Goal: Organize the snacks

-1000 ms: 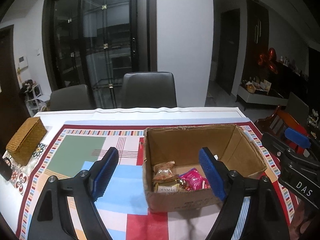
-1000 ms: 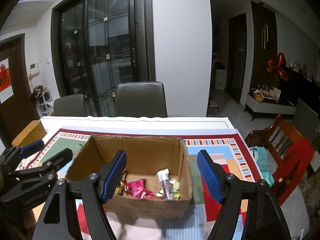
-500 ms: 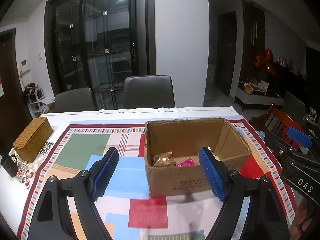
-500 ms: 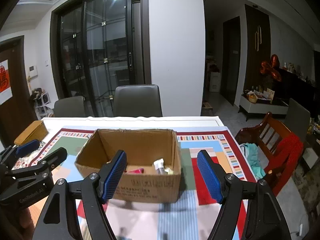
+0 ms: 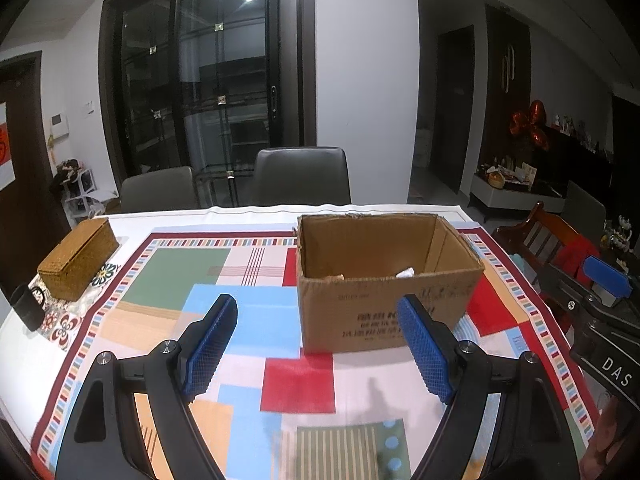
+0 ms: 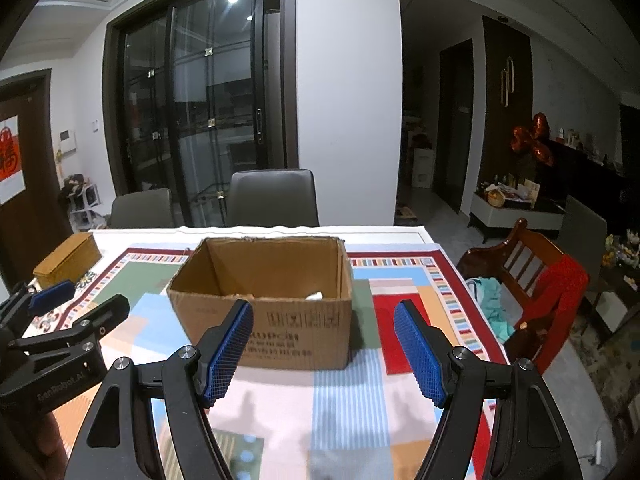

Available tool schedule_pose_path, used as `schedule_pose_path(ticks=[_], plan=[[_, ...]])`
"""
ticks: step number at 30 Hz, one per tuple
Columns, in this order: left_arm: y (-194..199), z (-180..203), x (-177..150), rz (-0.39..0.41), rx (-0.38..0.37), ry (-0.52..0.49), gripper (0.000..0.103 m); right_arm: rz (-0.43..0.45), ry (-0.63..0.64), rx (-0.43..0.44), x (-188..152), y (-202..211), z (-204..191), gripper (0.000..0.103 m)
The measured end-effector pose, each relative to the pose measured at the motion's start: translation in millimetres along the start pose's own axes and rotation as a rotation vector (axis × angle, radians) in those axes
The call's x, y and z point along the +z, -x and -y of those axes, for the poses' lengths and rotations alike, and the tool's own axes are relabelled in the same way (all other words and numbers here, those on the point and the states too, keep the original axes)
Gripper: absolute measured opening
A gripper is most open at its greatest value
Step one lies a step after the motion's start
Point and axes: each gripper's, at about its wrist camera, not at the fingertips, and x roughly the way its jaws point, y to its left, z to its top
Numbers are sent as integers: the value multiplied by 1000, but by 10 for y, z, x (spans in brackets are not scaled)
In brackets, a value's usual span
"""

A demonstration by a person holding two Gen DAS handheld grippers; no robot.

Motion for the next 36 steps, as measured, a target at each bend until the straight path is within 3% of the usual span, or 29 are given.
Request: schedule_pose_path(ticks=[36], plan=[[1071, -21, -934, 34, 8, -4, 82, 11, -13, -28, -828, 1029, 8, 74]])
